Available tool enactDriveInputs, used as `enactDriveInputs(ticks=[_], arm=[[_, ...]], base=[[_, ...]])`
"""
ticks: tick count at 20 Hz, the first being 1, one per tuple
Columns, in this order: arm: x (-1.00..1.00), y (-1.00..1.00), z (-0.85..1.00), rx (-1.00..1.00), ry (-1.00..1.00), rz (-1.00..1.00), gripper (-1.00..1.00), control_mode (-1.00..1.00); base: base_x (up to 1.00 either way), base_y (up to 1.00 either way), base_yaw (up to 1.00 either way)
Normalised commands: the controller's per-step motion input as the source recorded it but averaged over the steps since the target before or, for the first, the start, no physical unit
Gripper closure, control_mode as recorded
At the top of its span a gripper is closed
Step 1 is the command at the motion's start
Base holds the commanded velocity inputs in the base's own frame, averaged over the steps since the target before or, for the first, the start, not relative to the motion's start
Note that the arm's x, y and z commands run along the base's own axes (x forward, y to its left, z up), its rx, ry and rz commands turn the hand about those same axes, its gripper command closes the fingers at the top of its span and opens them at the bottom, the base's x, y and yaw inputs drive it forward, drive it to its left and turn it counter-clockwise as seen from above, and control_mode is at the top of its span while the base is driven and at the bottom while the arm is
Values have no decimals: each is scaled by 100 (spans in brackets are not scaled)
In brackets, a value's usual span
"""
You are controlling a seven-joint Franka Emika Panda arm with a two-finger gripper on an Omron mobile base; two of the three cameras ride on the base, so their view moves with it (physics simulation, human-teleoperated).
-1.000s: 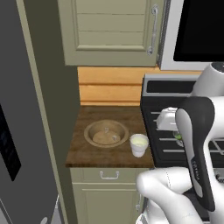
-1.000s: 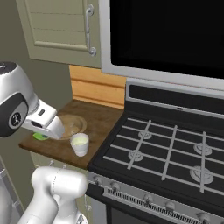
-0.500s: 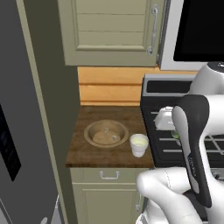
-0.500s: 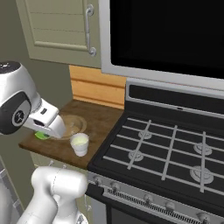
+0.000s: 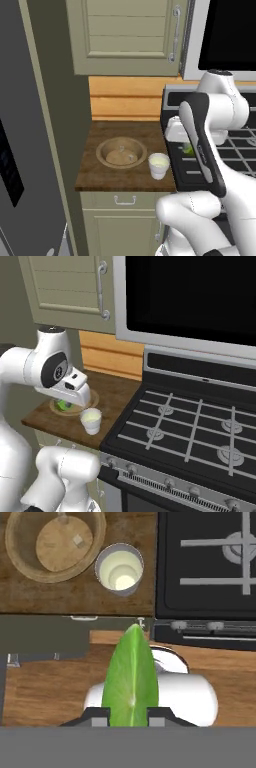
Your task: Grab a lemon wedge from the fridge and one ice cube from the ice bowl, and put them in the glass of lemonade.
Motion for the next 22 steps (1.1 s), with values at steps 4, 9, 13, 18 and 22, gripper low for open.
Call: enactDriveInputs(ticks=[4,9,13,18,22], arm=[[26,0,-73,1,11,12,100,-100],[46,0,-50,0,20,4,100,-100],[45,4,-8,0,3,4,100,-100],[50,4,-13,0,-7,12,100,-100],[59,0,-51,0,0,10,100,-100]], base=[[0,0,0],[0,0,0],[0,0,0],[0,0,0],[0,0,0]])
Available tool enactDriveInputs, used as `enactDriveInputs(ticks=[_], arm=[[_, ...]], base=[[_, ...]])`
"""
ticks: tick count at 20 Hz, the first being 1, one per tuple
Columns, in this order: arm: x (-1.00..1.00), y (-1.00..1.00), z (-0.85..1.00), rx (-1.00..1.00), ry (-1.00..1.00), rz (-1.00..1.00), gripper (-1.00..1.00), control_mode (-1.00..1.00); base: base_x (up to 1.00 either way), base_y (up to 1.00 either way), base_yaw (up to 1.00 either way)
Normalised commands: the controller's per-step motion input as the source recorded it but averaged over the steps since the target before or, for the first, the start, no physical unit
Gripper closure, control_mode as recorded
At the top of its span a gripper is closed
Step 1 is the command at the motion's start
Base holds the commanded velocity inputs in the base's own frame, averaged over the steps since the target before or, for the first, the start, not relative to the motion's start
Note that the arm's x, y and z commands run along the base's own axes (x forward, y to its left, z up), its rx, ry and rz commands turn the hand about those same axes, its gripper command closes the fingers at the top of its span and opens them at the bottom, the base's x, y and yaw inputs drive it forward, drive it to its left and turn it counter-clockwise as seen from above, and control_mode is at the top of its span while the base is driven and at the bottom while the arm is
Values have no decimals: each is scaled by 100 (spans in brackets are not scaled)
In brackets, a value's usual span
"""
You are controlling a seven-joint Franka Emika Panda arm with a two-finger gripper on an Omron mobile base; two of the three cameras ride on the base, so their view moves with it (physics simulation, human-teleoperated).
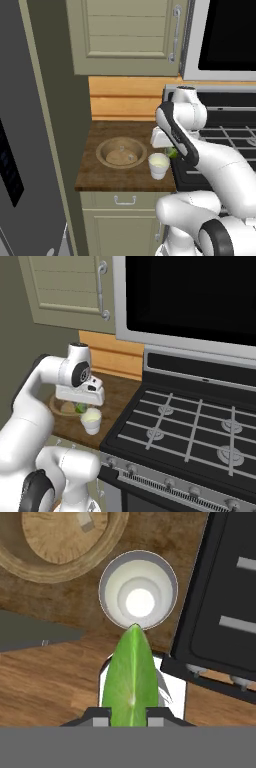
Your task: Grab a lemon wedge from the fridge and one ice cube from the ice bowl, and put them in the glass of lemonade.
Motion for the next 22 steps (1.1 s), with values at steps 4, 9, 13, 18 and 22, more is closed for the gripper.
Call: enactDriveInputs(ticks=[4,9,13,18,22], arm=[[10,-1,-54,0,-1,4,100,-100],[0,0,-10,0,-19,5,100,-100],[13,5,-2,-1,-20,3,100,-100],[50,0,-10,0,-2,0,100,-100],[8,0,0,0,0,0,100,-100]], base=[[0,0,0],[0,0,0],[0,0,0],[0,0,0],[0,0,0]])
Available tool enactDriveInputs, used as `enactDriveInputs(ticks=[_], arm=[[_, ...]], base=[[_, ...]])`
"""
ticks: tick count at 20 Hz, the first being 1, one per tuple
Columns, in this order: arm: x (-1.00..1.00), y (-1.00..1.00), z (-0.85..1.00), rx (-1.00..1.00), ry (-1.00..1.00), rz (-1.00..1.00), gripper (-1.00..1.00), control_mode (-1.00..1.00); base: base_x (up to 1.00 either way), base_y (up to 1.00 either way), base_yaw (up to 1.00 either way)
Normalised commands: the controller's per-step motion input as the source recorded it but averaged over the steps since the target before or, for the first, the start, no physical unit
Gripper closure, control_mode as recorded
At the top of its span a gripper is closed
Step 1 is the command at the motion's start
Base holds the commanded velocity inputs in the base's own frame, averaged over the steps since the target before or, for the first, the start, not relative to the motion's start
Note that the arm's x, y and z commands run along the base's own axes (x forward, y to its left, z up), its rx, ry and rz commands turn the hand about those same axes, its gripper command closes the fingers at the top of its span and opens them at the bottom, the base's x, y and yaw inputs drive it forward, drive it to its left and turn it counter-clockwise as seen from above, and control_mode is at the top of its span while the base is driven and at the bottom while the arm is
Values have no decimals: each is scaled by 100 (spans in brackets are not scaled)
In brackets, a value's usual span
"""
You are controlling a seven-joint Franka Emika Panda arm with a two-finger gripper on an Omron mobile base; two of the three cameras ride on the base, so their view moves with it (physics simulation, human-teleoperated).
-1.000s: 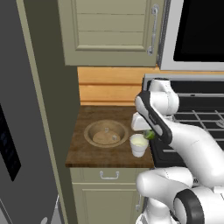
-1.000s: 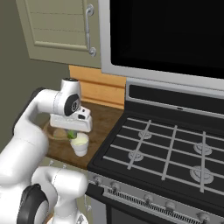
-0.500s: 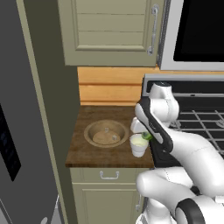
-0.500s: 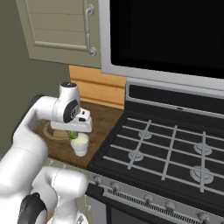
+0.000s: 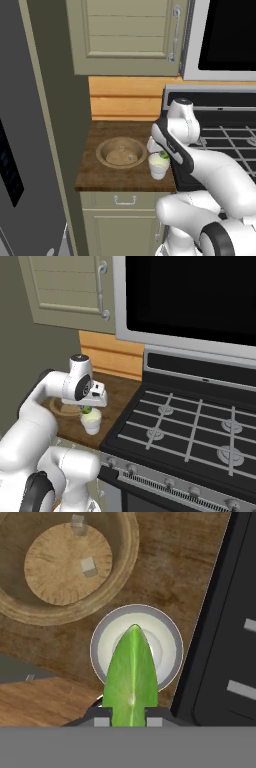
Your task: Grab a lemon wedge from the fridge and one ice cube from the ice bowl, and put them in the glass of lemonade.
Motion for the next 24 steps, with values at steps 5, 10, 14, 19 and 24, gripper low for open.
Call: enactDriveInputs(ticks=[5,10,14,19,24], arm=[[0,0,-5,0,4,0,100,-100],[0,0,-6,0,0,0,100,-100],[0,0,-4,0,0,0,100,-100],[0,0,0,0,0,0,100,-100],[22,0,0,0,7,0,100,-100]], base=[[0,0,0],[0,0,0],[0,0,0],[0,0,0],[0,0,0]])
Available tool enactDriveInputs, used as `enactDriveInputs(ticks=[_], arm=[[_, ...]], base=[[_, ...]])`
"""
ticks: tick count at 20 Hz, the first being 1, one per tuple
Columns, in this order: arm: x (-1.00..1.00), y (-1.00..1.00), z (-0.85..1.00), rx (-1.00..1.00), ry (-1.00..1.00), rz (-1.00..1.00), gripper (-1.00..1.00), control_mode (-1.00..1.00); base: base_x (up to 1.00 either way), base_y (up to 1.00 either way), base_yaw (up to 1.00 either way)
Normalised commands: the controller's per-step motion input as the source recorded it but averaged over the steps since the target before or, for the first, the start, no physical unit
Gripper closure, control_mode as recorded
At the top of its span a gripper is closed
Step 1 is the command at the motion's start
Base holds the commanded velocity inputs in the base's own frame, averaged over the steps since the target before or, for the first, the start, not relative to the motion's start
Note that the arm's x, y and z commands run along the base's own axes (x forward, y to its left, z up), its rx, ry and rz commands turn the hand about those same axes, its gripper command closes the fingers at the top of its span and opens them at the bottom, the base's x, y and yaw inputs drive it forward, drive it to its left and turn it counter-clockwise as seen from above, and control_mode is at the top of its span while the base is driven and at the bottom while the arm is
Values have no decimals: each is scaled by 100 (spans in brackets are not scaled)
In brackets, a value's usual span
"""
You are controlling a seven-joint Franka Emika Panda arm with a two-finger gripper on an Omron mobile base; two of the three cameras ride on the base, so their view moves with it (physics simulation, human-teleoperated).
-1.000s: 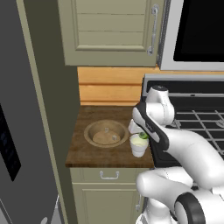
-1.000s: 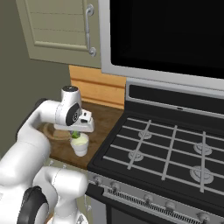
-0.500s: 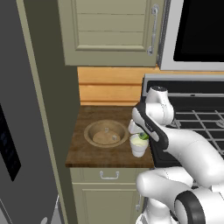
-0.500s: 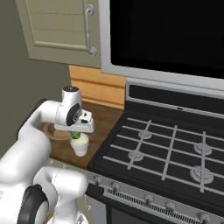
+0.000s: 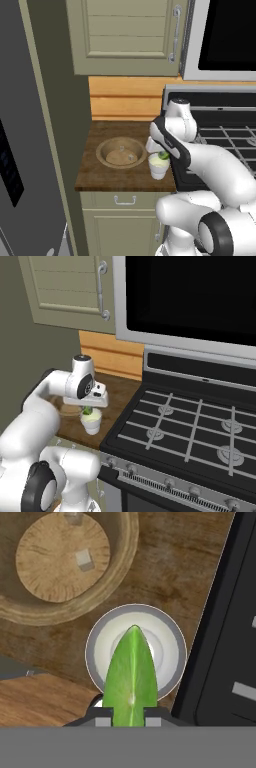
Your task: Grab a lemon wedge from the fridge and one ice cube from the ice bowl, and put them in the glass of lemonade.
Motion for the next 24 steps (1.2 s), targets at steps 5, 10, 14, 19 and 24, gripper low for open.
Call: enactDriveInputs(ticks=[5,10,14,19,24], arm=[[11,0,0,0,1,0,100,-100],[22,-1,-2,0,0,0,100,-100],[0,-7,-20,0,-1,0,100,-100],[0,0,-4,0,0,0,100,-100],[0,0,0,0,0,0,-100,-100]], base=[[0,0,0],[0,0,0],[0,0,0],[0,0,0],[0,0,0]])
